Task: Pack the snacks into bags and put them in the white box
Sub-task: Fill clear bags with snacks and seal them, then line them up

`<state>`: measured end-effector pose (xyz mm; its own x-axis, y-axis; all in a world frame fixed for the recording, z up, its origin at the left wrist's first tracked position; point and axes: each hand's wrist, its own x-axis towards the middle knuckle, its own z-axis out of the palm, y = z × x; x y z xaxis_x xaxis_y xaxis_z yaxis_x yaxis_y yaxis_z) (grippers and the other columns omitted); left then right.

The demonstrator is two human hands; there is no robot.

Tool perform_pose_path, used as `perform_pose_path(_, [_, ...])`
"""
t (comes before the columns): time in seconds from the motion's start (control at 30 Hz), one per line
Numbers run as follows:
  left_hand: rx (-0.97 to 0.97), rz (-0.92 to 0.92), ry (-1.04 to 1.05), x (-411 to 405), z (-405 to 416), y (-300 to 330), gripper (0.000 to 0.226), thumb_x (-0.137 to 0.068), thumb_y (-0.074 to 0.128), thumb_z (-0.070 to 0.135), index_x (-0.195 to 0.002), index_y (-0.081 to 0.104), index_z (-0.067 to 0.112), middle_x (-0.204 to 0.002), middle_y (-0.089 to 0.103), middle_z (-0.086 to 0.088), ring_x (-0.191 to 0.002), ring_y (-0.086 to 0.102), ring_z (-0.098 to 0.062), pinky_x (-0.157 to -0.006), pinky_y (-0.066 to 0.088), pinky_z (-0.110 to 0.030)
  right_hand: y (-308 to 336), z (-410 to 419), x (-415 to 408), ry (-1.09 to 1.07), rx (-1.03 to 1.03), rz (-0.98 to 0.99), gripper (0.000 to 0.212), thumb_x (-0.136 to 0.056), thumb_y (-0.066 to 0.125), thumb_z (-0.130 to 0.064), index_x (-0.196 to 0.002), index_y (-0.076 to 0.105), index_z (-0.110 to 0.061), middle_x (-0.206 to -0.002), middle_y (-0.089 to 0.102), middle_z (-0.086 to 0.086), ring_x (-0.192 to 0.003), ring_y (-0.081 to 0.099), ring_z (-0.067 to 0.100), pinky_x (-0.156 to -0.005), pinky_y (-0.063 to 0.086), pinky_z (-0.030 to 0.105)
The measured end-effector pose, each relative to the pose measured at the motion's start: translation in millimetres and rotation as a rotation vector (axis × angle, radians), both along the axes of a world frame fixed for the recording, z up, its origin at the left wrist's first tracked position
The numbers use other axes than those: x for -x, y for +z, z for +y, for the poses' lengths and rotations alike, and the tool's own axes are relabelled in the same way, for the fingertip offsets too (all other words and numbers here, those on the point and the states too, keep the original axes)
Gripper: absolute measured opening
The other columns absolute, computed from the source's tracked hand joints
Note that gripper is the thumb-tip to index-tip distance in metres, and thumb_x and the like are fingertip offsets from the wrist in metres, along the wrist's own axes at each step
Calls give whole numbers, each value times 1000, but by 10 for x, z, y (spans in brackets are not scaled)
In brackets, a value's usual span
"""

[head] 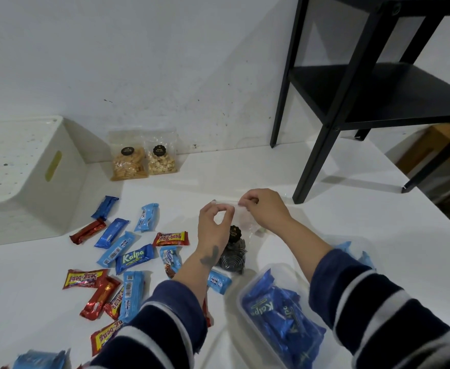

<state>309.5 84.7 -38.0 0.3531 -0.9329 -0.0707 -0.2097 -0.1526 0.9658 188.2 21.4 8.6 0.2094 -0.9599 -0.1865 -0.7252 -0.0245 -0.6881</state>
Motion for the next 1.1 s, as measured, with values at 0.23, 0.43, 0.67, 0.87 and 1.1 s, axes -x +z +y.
perform_pose_path(0.23, [-163,-175,-210,-201,321,-399,67,-79,73,9,-132,43,35,-133,39,4,-120,47,-15,-105,41,-33,-60,39,-36,-44,-59,-204,25,-96,51,-30,-119,59,-28,-126,52,5,-93,52,14,-78,39,22])
perform_pose_path(0.43, [-165,-44,-135,-250,249,-460,69,-78,73,0,-130,45,36,-125,47,3,-94,55,-9,-84,51,-27,-352,484,-183,-152,-196,-287,80,-87,49,8,-145,25,-42,-147,23,9,-82,52,14,-62,49,17])
perform_pose_path(0.67, [-100,-105,-124,-445,154,-506,61,-85,68,14,-135,38,32,-124,52,4,-98,60,-10,-88,54,-34,-522,440,-371,-28,-113,-186,99,-84,51,12,-145,6,-52,-128,46,7,-82,57,20,-71,54,34])
perform_pose_path(0.87, [-122,-346,-82,-851,-303,-437,47,-101,38,27,-146,27,19,-142,43,-4,-127,43,-16,-103,34,-28,-244,-252,-534,96,-60,-77,103,-85,50,13,-144,2,-56,-110,45,0,-63,46,12,-54,46,24])
perform_pose_path(1.1, [-593,-928,-505,-1119,-757,-631,105,-82,37,75,-149,-20,17,-154,-31,-9,-143,-26,-31,-115,-7,-57,-240,-1072,-873,156,-12,-55,104,-82,45,16,-142,4,-59,-110,45,1,-81,52,20,-71,50,32])
